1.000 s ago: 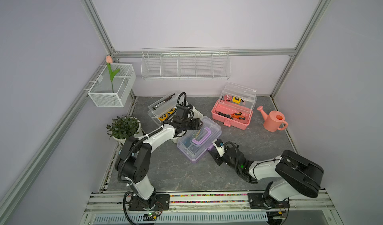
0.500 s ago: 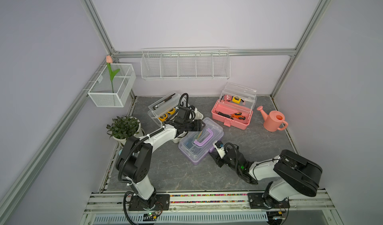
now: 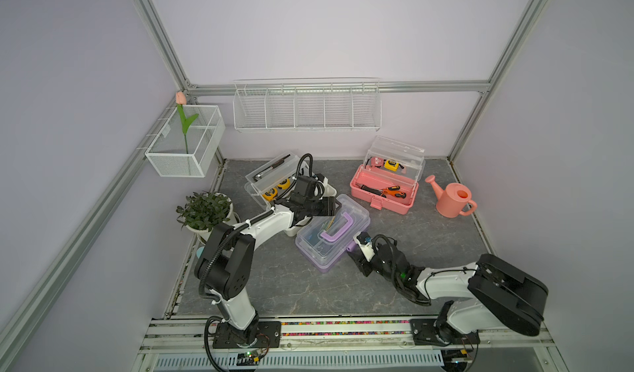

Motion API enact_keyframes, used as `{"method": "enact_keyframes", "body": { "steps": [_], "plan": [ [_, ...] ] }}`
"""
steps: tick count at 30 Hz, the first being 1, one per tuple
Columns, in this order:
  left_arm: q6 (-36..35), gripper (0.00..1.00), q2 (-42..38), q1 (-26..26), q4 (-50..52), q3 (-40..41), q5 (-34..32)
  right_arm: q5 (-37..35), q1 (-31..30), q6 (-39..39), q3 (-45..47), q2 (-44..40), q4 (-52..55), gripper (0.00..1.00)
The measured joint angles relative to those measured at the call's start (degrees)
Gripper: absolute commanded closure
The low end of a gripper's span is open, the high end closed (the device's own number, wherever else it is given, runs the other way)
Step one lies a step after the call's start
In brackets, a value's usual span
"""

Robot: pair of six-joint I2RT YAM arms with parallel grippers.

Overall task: Close toolboxes
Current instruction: Fasten the toolbox latch on the toolbox.

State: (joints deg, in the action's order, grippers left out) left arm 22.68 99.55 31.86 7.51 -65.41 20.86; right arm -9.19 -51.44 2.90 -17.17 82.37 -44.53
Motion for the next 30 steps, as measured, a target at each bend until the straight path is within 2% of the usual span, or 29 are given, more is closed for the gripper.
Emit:
{"method": "enact_keyframes", "body": {
  "steps": [7,16,30],
  "plan": [
    [0.02,0.35,0.24,0.0,-0.46,-0.07,0.2,0.02,0.0,-0.35,-1.07,0.5,1.9,0.61],
    [0.61,0.35,0.7,0.39,-1.05,-0.04,1.33,-0.35,0.0,-1.31,-1.77,-5.03,6.51,0.61],
    [0.13,0.35,1.01,-0.31,-2.62,-0.04,0.28,-0.2,0.0,-1.38,-4.57,-0.87,5.05,0.64]
  ]
}}
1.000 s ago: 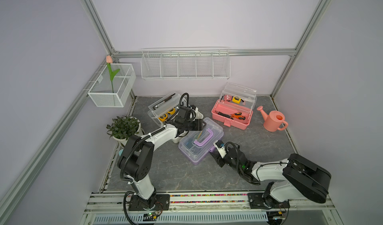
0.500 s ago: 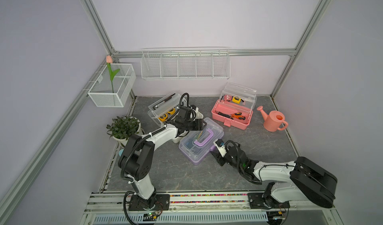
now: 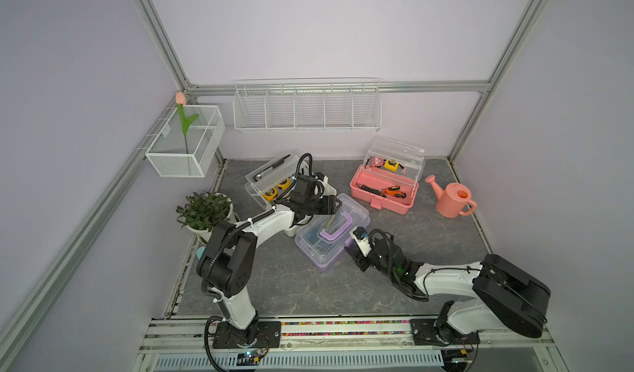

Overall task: Close toolboxes
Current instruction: Fasten the toolbox latch on the toolbox.

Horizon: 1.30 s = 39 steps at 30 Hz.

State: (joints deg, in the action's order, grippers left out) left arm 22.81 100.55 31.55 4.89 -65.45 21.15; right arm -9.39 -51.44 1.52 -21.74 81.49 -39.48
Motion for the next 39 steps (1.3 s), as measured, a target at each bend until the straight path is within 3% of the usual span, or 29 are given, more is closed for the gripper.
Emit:
{"method": "enact_keyframes", "body": {
  "steps": [30,39],
  "plan": [
    [0.57,0.35,1.03,0.61,-0.13,-0.68,1.88,-0.7,0.0,2.73,1.64,-4.44,7.15,0.64],
    [0.7,0.35,1.03,0.61,-0.24,-0.68,1.88,-0.85,-0.02,2.34,-3.52,-1.22,15.02,0.65]
  ]
}}
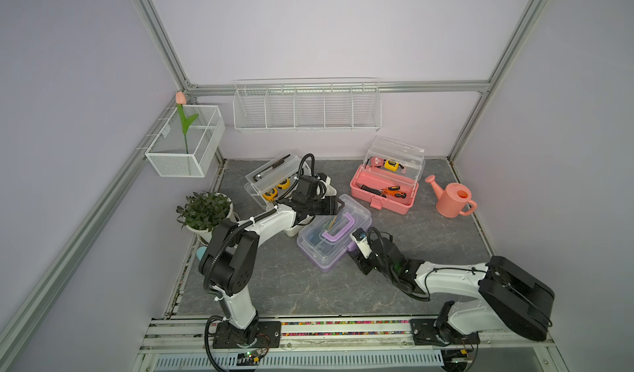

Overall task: Close toolboxes
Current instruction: Fasten the toolbox latch on the toolbox.

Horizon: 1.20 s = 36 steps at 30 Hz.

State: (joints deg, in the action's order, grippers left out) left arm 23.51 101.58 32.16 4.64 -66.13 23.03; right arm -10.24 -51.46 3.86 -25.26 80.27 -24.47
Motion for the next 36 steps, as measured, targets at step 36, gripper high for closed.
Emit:
{"method": "enact_keyframes", "body": {
  "steps": [36],
  "plan": [
    [0.96,0.36,0.11,0.04,-6.29,2.64,0.81,0.17,0.42,-1.29,-8.55,3.52,12.09,0.68]
  ]
}}
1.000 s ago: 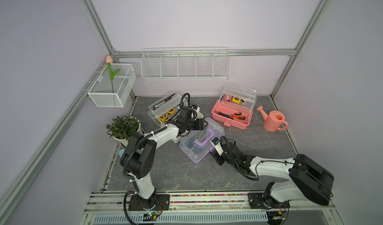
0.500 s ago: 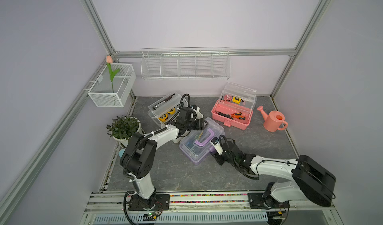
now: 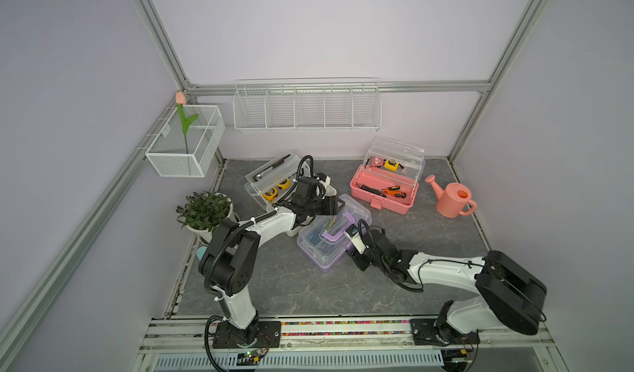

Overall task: Close toolboxes
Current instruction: Fasten the toolbox latch on the toolbox.

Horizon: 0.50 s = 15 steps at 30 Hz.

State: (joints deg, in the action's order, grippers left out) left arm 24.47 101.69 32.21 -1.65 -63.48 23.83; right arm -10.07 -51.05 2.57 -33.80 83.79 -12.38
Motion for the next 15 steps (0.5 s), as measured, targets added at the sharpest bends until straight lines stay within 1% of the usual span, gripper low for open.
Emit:
{"method": "enact_keyframes", "body": {
  "steps": [10,12,13,15],
  "plan": [
    [0.35,0.36,-0.24,0.0,-0.17,0.17,-0.31,0.31,0.15,0.52,-0.68,0.59,0.57,0.67],
    [0.33,0.36,-0.33,0.0,0.07,0.11,-0.46,0.37,0.17,0.48,-0.68,0.42,0.76,0.63],
    [0.33,0.36,-0.35,0.0,0.2,0.07,-0.5,0.37,0.17,0.48,-0.66,0.28,0.94,0.59],
    [0.31,0.35,-0.44,0.07,0.66,-0.09,-0.74,0.5,0.24,0.46,-0.39,-0.15,1.05,0.45]
  ]
}}
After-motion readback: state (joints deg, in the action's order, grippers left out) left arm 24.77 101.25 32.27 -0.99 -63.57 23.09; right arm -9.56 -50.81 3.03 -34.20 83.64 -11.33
